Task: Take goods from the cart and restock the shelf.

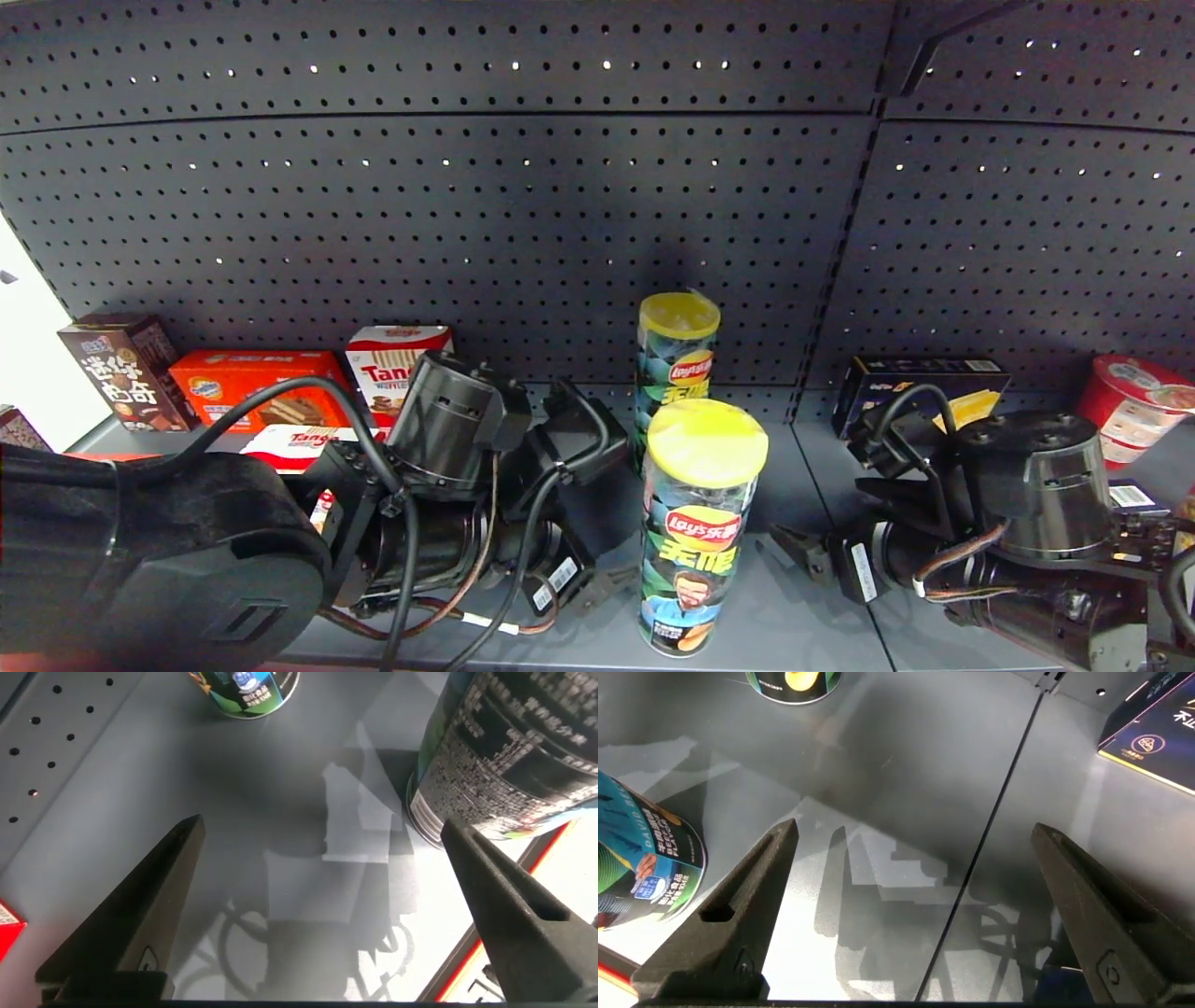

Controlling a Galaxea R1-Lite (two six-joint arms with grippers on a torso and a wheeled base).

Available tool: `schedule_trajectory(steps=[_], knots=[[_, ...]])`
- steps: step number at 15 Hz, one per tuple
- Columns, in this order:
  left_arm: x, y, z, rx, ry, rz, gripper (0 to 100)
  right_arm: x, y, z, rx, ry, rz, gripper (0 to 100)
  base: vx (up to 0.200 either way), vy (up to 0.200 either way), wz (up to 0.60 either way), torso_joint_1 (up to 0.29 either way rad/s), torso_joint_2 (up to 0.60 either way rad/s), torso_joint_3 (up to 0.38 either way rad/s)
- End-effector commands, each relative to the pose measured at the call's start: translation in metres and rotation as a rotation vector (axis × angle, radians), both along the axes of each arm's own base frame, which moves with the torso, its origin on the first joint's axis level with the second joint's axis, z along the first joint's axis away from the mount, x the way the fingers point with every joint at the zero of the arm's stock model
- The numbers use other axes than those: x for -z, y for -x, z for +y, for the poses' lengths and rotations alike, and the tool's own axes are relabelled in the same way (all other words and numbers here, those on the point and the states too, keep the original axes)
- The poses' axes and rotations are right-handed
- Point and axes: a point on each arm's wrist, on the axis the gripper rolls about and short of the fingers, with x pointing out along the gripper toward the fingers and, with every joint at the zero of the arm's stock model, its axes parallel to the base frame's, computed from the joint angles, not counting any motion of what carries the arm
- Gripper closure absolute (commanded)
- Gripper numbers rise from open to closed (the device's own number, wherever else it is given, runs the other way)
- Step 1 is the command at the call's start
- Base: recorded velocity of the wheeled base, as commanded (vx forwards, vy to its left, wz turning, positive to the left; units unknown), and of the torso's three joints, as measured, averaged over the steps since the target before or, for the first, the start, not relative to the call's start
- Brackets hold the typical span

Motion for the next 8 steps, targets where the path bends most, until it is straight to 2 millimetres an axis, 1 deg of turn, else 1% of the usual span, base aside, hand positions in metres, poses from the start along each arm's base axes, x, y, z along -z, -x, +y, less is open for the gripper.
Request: schedule_trajectory(steps=[1,4,8], knots=[[-0.0001,0.0003,-0.0003,0.002,0.000,0.000,0,0.0003,-0.0001,0.0001,0.000,0.001,0.001,0,0.000,0.000,0.00,0.000,0.00,0.000],[0.0033,0.0016,-0.0048,0.015,-0.007,0.008,0,0.0003,0.0003,-0.0001,-0.001,0.000,0.001,0,0.000,0.000,0.00,0.000,0.00,0.000],[0.0007,0.0004,-0.0020,0.006,-0.002,0.002,0,0.0007,0.0005,-0.0003,-0.001,0.001,0.002,0,0.000,0.000,0.00,0.000,0.00,0.000]])
